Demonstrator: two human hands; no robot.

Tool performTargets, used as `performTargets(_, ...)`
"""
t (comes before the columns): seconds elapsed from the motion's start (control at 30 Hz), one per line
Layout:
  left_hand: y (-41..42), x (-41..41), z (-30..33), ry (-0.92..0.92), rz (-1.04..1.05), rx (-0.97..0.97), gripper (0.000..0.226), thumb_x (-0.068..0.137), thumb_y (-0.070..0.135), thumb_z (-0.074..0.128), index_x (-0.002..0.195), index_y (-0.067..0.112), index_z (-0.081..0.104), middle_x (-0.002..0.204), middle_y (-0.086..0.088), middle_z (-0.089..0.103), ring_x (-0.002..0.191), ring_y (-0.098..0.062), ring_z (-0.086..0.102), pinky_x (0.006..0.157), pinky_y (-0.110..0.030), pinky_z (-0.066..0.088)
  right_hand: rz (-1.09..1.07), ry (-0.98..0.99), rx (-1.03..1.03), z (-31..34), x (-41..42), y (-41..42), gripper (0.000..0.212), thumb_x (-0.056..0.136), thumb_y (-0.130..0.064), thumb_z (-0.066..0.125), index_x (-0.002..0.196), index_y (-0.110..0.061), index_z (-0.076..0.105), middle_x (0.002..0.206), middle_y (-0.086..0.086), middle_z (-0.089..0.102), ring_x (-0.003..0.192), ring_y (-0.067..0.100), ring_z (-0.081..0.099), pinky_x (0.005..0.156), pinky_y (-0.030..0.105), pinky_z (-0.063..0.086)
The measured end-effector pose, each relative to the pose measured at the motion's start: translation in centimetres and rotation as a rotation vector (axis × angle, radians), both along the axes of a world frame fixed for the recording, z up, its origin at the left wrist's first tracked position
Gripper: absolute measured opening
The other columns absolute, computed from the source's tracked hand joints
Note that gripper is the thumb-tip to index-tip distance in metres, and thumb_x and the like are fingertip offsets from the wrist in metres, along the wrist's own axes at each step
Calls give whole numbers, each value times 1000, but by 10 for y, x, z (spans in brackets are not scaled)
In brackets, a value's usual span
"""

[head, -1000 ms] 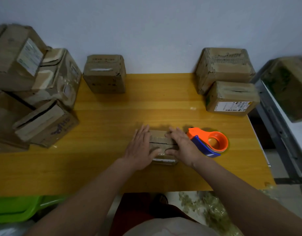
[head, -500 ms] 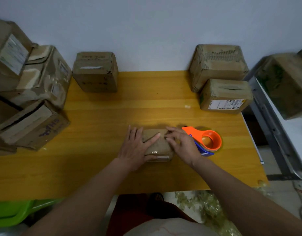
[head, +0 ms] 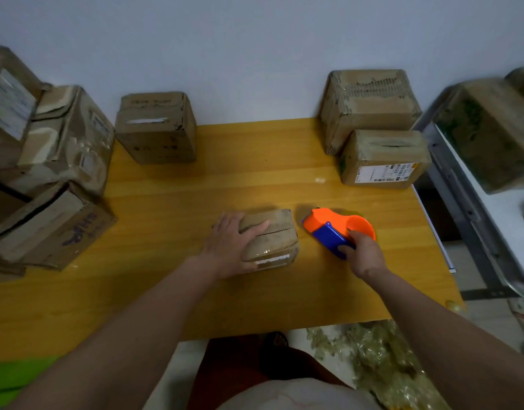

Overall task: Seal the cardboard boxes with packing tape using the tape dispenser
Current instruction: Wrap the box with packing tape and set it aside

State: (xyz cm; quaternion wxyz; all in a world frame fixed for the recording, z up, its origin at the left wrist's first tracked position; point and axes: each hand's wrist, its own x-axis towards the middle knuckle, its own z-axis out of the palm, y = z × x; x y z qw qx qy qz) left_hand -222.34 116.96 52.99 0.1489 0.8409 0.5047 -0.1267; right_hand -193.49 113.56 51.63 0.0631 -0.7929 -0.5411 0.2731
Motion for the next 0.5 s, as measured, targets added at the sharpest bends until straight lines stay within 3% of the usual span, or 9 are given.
performTargets(0.1, 7, -6, 8, 92, -135, 0, 101, 82, 54, 66, 149, 45, -10, 159, -5, -17, 147, -28, -12, 116, -51, -7, 34, 306, 63, 28, -4, 3, 9, 91, -7, 60, 88, -2, 53, 77, 13, 52, 74, 26, 47, 61, 32, 30)
performTargets(0.23, 0, 0, 9, 107, -57, -2, 95, 86, 43, 65, 148, 49, -7, 160, 6, -18, 146, -31, -15, 114, -64, 8, -84, 621, 43, 66, -22, 15, 6, 96, -7, 46, 93, -8, 52, 80, 3, 53, 70, 16, 47, 59, 28, 33)
performTargets(0.33, -4, 0, 7, 72, -24, -27, 94, 87, 34, 65, 149, 47, -5, 160, 10, -18, 147, -31, -14, 115, -61, 8, -100, 522, 123, 79, -36, 24, 33, 99, -21, 31, 68, -15, 37, 66, 1, 36, 61, 18, 32, 58, 32, 23)
performTargets(0.43, -5, -3, 5, 40, -24, -27, 96, 87, 33, 66, 151, 41, -5, 159, 11, -17, 147, -27, -14, 116, -58, 6, -99, 269, 211, 88, -47, 34, 58, 103, -43, 21, 60, -10, 43, 63, 6, 44, 67, 27, 42, 65, 34, 28)
performTargets(0.5, -5, -3, 5, 17, -13, -31, 97, 86, 33, 67, 152, 37, -3, 160, 12, -15, 147, -24, -14, 117, -56, 6, -98, 225, 280, 92, -53, 41, 60, 102, -44, 22, 55, -12, 40, 63, 8, 45, 70, 29, 44, 66, 35, 29)
